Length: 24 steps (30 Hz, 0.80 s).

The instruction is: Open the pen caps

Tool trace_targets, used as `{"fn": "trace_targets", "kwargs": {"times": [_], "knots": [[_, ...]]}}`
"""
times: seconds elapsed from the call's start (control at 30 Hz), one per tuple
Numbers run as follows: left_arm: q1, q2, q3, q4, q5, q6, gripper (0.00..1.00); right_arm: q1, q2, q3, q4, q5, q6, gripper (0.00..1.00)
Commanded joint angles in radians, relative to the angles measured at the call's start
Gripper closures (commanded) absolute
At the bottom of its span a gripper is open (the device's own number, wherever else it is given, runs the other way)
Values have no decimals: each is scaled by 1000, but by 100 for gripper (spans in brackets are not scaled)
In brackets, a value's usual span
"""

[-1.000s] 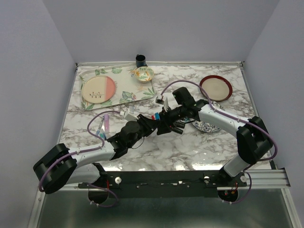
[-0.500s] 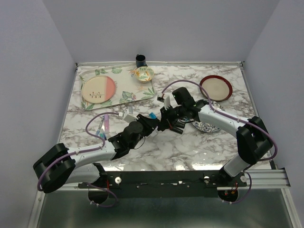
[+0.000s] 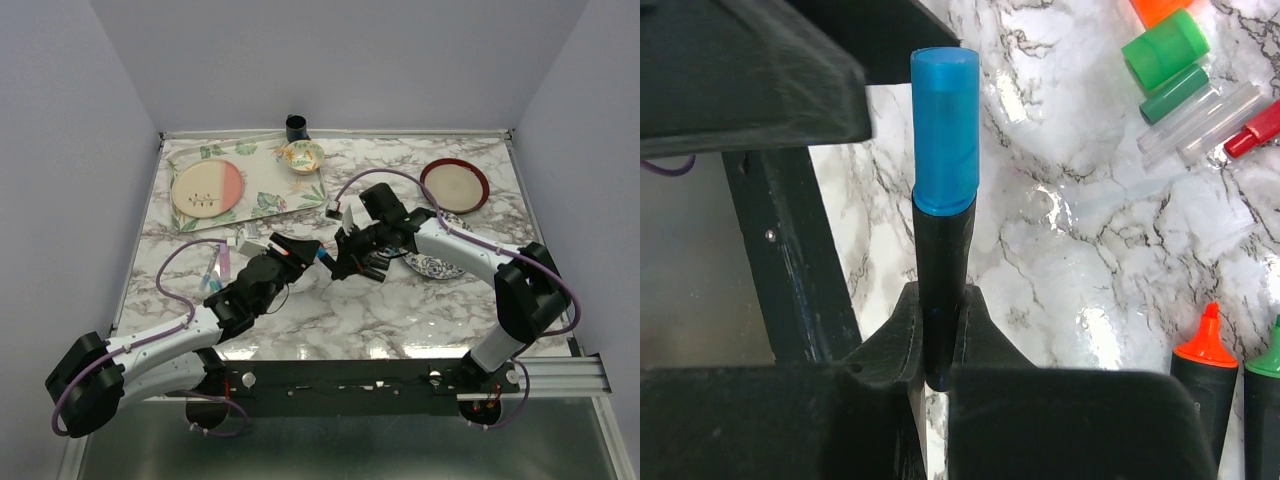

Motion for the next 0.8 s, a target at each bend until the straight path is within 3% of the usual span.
{"fn": "trace_targets", "kwargs": {"times": [0.0, 0.77], "knots": [[11, 29, 25, -73, -2, 26, 31, 3, 6, 26, -35, -44, -44, 99], [16, 179, 64, 13, 56, -3, 52, 52, 29, 48, -66, 53, -82, 99]]}}
